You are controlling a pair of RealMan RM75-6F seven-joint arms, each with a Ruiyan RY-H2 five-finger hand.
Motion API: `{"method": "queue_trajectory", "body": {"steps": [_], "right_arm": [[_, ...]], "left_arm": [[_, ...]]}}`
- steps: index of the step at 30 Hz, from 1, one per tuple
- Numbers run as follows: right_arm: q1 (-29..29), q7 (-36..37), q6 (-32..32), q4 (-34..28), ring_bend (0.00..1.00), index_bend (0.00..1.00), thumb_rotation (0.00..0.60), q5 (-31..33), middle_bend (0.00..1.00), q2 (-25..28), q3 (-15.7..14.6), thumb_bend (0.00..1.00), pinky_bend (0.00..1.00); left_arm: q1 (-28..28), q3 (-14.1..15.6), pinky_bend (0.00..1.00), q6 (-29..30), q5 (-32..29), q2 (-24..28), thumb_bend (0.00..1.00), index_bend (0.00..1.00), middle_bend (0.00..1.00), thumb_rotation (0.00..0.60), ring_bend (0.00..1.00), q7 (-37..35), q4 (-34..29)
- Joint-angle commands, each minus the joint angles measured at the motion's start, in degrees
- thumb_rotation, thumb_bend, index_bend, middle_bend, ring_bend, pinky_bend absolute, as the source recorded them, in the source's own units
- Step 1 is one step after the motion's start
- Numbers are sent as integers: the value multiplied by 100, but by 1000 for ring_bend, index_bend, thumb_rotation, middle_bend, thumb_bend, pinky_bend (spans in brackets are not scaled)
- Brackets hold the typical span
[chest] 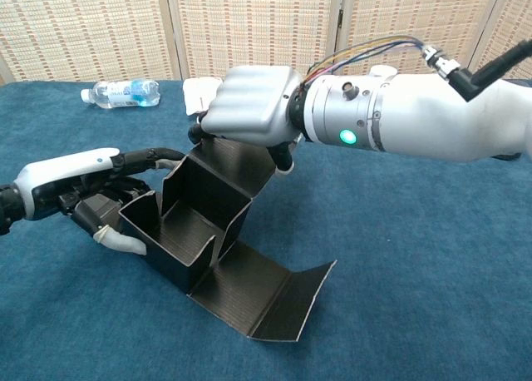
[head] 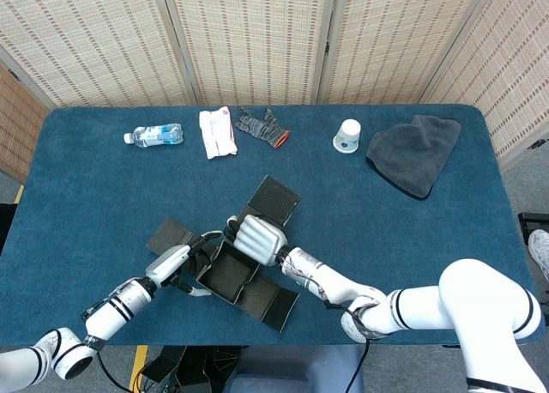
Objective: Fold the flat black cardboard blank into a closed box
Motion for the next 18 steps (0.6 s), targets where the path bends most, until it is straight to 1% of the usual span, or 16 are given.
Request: {"method": "queue_trajectory", "body": {"steps": [1,9,18], "right_arm": [[-6,-3,13,64,813,367,600,-154,349,-30,-11,186,1000],[-3,-170,19,141,815,378,600,-430,356,-45,-9,186,1000],[-54,-174,-21,220,816,379,600,-503,357,-137,53,187,1000]], "left_arm": [[-22,53,588,-19,54,-31,1,0,0,600,393,-186,54],[-109,150,588,-105,139,-52,1,0,0,600,406,-729,158],[-158,236,588,-3,272,-85,1,8,0,600,443,-1188,287]]}}
